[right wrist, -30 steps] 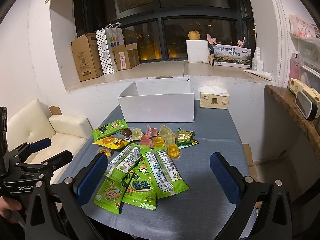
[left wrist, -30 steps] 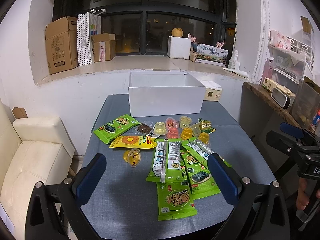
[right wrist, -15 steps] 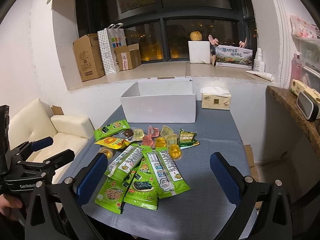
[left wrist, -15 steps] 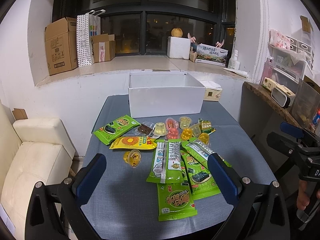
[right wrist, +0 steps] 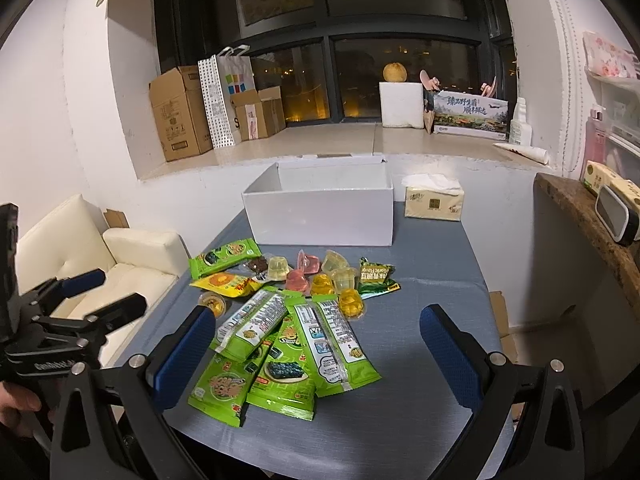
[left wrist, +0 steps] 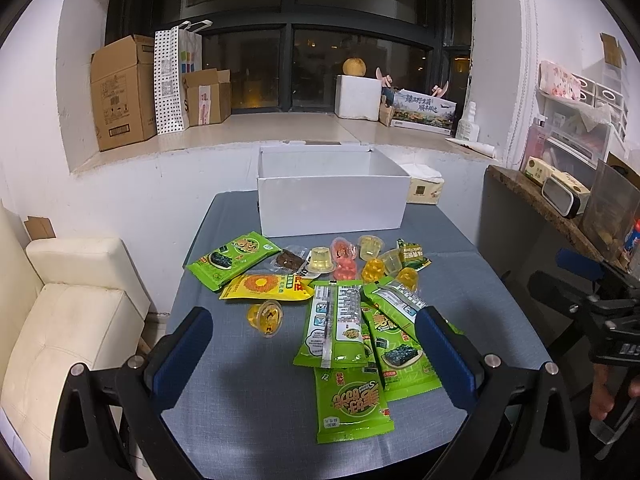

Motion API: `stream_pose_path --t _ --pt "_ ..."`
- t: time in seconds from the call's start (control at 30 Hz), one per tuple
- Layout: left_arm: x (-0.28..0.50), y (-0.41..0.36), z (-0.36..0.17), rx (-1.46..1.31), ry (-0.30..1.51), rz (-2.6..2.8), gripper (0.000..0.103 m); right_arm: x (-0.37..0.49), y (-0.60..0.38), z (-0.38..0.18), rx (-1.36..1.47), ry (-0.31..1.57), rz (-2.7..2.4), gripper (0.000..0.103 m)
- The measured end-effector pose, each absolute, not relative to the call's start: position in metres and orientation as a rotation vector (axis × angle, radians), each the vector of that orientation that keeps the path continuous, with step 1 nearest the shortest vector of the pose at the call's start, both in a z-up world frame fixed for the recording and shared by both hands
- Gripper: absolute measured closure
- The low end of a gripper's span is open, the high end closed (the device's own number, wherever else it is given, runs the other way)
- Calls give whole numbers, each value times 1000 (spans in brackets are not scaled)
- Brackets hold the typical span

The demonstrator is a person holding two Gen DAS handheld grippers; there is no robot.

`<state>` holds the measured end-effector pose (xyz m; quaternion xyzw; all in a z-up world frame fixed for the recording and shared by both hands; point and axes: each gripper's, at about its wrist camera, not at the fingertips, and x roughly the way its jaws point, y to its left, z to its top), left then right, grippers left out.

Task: Organize snacks
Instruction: 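Grasp the green snack bar packets with the right gripper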

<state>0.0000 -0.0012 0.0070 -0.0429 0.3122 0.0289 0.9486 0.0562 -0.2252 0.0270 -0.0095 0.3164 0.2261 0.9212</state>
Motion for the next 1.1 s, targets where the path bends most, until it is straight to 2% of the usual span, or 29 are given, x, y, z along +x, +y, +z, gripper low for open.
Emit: stream_pose_path --t 0.4,0.63,0.67,0.7,0.73,0.8,0.93,1.1 --pt "0 0 -5 -93 651 35 0 141 -185 -80 -104 917 619 0" --pt "5 6 -18 -107 683 0 0 178 -166 -114 -146 1014 664 0" --pt "5 7 -20 -109 686 -5 0 182 -165 -119 -147 1031 667 1" --pt "6 8 -22 -113 689 -9 0 185 -165 -125 -147 1054 675 8" --pt "6 9 -23 -118 693 -15 0 187 -164 -130 -148 1076 684 21" --pt "9 10 -27 -128 706 -24 0 184 -164 -129 -161 1048 692 30" --pt "19 11 -38 -139 741 -46 0 176 -166 -124 -163 1056 731 34" --pt "42 2 -60 -127 794 -89 0 154 -186 -99 -114 979 703 34"
